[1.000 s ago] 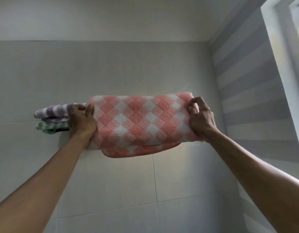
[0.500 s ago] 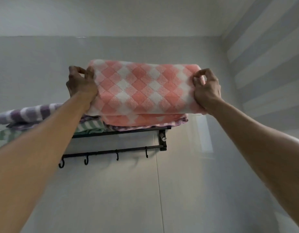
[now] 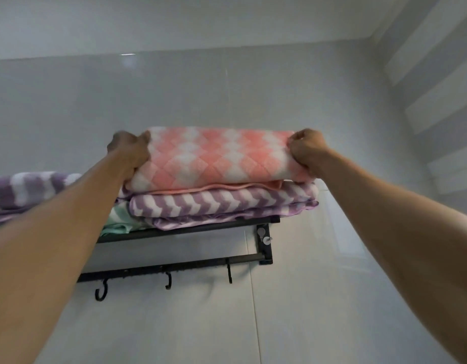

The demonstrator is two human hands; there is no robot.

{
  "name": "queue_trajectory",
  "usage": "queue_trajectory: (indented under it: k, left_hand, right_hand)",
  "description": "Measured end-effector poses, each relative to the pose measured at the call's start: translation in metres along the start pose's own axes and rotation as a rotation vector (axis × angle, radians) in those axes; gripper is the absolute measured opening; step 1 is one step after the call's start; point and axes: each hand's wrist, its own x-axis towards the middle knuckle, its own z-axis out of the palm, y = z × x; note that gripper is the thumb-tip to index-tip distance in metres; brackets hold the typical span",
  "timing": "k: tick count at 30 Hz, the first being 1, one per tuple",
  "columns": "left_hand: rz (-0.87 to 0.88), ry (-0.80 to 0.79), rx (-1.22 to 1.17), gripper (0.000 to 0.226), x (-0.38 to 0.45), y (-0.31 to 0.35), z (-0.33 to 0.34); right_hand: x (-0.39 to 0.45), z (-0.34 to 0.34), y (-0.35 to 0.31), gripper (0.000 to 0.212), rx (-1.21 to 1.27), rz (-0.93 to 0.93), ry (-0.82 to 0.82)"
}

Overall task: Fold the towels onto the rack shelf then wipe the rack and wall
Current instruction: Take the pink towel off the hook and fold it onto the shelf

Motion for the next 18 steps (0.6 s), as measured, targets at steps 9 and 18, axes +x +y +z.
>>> queue_trajectory:
  k: [9, 18]
  left_hand:
    - [0.027, -0.469, 0.607, 0.035, 0.017, -0.002, -0.002]
    - [0.008, -0.515, 0.746, 0.025, 0.025, -0.006, 0.010]
  right_hand:
    - [0.012, -0.011, -0.010, 0.021, -0.304, 0.224, -0.373]
    - [0.015, -0.002, -0.001, 0.023, -0.288, 0.256, -0.414]
